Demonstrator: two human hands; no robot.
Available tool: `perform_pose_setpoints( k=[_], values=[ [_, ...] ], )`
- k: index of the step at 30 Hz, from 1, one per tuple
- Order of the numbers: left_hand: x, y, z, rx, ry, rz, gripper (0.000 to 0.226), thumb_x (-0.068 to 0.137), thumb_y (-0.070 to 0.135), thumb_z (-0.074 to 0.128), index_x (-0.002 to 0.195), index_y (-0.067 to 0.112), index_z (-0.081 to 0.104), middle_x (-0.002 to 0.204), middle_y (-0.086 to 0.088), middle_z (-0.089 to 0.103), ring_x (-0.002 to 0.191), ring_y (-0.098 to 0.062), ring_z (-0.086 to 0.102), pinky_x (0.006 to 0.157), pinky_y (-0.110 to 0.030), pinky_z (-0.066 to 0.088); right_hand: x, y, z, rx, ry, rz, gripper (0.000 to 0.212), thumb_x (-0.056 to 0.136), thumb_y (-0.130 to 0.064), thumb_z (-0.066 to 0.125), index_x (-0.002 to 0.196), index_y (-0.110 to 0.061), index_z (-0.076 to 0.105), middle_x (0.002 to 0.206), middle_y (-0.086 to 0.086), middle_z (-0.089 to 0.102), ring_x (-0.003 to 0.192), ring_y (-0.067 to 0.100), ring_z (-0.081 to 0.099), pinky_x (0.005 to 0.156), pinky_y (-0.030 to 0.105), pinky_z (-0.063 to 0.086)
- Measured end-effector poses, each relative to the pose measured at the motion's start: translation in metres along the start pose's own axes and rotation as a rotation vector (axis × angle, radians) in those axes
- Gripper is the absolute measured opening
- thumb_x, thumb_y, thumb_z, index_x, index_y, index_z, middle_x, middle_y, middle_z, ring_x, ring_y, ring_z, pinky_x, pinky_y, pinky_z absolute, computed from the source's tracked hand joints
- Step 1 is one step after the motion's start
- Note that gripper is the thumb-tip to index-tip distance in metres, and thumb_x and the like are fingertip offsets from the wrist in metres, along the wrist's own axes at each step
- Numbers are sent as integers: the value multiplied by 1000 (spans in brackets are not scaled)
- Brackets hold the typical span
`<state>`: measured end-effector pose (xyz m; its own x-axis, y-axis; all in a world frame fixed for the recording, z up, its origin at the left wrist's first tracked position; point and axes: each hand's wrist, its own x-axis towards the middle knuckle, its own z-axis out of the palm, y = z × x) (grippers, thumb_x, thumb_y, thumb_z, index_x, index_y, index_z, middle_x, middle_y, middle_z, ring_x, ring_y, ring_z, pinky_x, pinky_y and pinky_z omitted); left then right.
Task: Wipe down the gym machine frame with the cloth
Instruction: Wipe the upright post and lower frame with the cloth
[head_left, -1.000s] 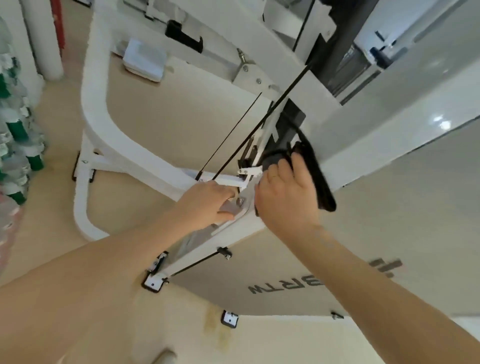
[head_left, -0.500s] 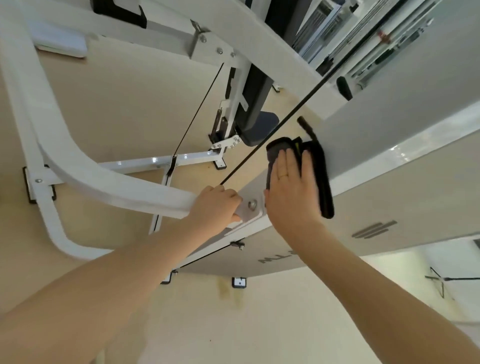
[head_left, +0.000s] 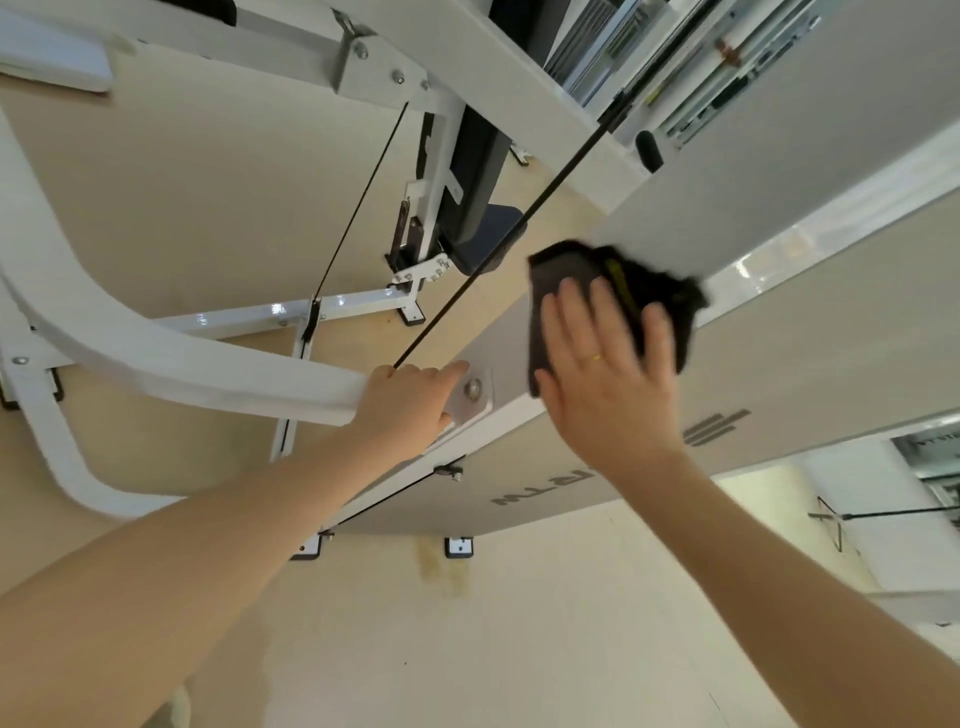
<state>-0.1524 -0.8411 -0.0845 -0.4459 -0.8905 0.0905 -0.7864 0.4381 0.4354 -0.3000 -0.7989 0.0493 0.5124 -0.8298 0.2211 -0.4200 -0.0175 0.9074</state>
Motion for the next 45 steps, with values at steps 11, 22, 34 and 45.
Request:
perform_pose_setpoints(
  k=[11,22,34,45],
  values=[
    [-47,-5,9,-214,172,41,24,91,14,49,110,10,63,114,-5,61,111,-23,52,93,-36,42,-8,3,30,217,286,-117,49,99,-37,26,133,-13,51,136,4,53,132,20,32,114,39,6],
    [-52,39,107,-716,178,-492,47,89,27,57,132,15,42,126,0,51,113,-18,52,85,-25,38,-38,-80,117,178,494,-473,54,102,-25,24,150,-6,7,153,4,21,140,15,26,113,33,28],
    [-23,52,150,-1052,267,-774,46,94,38,45,137,20,39,136,1,47,126,-18,42,93,-25,32,-46,-52,133,310,691,-254,58,97,-41,39,149,-23,20,151,-2,13,137,21,12,115,45,2],
    [-42,34,156,-1064,102,-774,70,88,-2,29,144,39,21,145,7,38,79,-18,55,50,-16,36,-67,-77,135,362,618,-437,46,93,-35,44,137,-20,45,143,-5,43,133,14,32,114,40,12]
  ],
)
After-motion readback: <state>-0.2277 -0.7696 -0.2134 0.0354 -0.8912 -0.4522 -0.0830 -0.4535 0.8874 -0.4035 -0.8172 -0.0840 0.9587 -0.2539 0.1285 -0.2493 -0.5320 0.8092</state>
